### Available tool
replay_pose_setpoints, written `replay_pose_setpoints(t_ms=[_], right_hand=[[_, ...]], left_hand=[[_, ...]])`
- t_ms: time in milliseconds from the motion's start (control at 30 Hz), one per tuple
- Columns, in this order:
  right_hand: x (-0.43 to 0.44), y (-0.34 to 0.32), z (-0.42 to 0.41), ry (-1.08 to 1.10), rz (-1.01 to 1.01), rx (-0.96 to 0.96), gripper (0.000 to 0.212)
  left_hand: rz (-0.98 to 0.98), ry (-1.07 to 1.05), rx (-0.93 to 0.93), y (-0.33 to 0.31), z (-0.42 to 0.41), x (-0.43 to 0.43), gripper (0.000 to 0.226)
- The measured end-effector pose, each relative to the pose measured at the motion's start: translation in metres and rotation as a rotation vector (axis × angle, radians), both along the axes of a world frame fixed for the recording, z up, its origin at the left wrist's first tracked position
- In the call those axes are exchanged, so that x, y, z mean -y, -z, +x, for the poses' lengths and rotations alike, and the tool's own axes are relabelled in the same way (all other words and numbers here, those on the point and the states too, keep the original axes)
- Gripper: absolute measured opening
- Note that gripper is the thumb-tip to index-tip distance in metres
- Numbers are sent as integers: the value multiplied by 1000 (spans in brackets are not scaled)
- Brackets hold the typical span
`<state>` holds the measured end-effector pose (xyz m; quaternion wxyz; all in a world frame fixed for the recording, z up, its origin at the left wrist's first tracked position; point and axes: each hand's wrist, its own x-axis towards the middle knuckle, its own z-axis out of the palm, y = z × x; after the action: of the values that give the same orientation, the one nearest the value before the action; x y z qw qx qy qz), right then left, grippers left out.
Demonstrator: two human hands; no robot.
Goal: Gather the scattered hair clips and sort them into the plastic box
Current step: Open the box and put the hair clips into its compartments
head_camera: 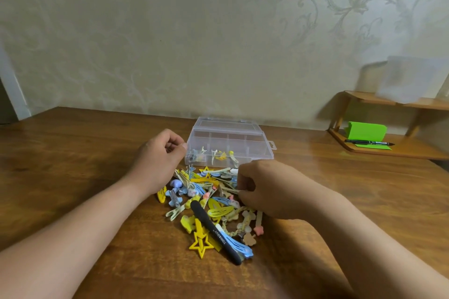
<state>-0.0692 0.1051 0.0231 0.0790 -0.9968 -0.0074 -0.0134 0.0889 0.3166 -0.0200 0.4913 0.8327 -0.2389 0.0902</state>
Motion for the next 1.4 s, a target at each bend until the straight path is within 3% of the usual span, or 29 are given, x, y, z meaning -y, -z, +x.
replay_pose_setpoints(t_ms=[333, 533, 867, 1200, 1400], right_hand=[[24, -9, -2, -1, 160, 116, 11], [32, -19, 12, 184, 488, 373, 6], [25, -31, 72, 390, 142, 206, 5], [19, -29, 91, 405, 110, 59, 5], [20, -25, 90, 409, 212, 43, 8]], left_hand=[[-57, 20, -44, 1, 3, -1, 8], [-52, 34, -67, 0, 4, -2, 9], [-17, 41, -39, 2, 6, -1, 10], [-11, 44, -24, 2, 6, -1, 12], [2, 53, -18, 2, 6, -2, 11]])
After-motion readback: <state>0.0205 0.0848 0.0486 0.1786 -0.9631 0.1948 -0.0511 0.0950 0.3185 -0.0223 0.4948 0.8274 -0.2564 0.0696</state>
